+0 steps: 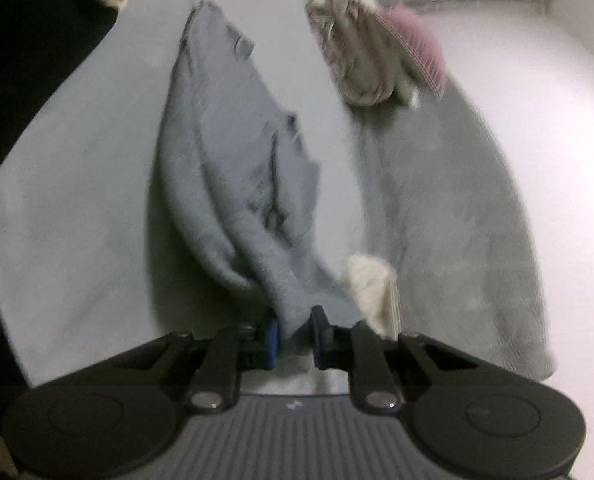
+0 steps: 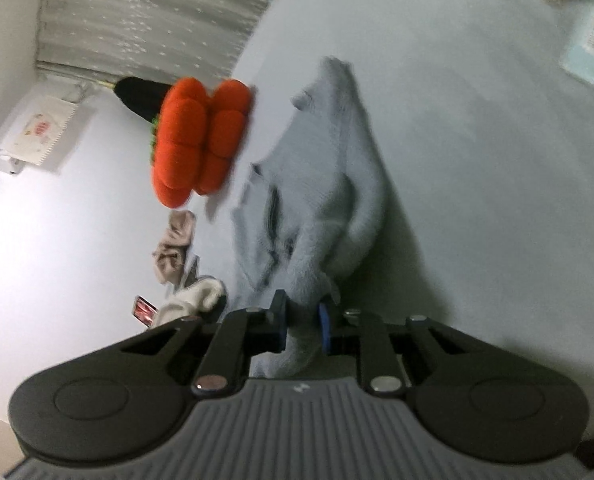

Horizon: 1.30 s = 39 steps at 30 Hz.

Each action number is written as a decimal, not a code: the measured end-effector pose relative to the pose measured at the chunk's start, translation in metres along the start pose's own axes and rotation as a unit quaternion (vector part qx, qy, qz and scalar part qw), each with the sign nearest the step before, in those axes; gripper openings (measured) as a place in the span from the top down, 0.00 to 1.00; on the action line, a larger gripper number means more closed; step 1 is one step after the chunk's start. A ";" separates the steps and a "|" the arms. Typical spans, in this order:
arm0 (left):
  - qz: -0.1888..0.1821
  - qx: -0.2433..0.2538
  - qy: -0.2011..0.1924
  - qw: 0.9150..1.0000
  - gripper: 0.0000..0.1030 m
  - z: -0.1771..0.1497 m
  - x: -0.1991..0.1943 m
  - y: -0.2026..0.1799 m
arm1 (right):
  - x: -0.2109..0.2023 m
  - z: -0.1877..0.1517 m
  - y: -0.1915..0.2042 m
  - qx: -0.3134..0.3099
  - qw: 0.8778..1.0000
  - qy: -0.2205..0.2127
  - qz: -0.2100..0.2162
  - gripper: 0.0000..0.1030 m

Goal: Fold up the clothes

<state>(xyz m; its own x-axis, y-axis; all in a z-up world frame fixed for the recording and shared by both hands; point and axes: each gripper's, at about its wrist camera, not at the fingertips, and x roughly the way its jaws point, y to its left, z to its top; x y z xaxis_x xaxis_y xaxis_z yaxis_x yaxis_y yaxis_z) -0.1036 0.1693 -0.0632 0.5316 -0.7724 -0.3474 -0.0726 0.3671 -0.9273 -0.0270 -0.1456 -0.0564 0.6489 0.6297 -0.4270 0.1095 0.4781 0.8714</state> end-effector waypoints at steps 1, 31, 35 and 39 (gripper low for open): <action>-0.009 -0.007 -0.007 1.000 0.85 0.005 0.000 -0.001 | 0.002 0.005 0.006 -0.002 1.000 -0.005 0.008 0.81; 0.052 -0.050 -0.160 0.984 0.55 0.175 0.063 0.027 | 0.117 0.139 -0.007 0.024 0.994 -0.105 0.013 0.80; 0.064 -0.011 -0.174 0.983 0.46 0.177 0.057 0.011 | 0.108 0.138 0.005 -0.022 0.993 -0.111 -0.017 0.55; 0.125 0.042 -0.167 0.977 0.46 0.179 0.063 -0.001 | 0.113 0.134 0.012 -0.037 0.995 -0.085 -0.023 0.56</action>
<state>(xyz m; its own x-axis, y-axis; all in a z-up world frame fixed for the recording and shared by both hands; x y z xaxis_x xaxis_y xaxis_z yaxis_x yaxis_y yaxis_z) 0.0810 0.2128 -0.0590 0.7521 -0.4466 -0.4846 -0.1741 0.5746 -0.7997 0.1486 -0.1505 -0.0621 0.7636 0.4959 -0.4135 0.0903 0.5521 0.8289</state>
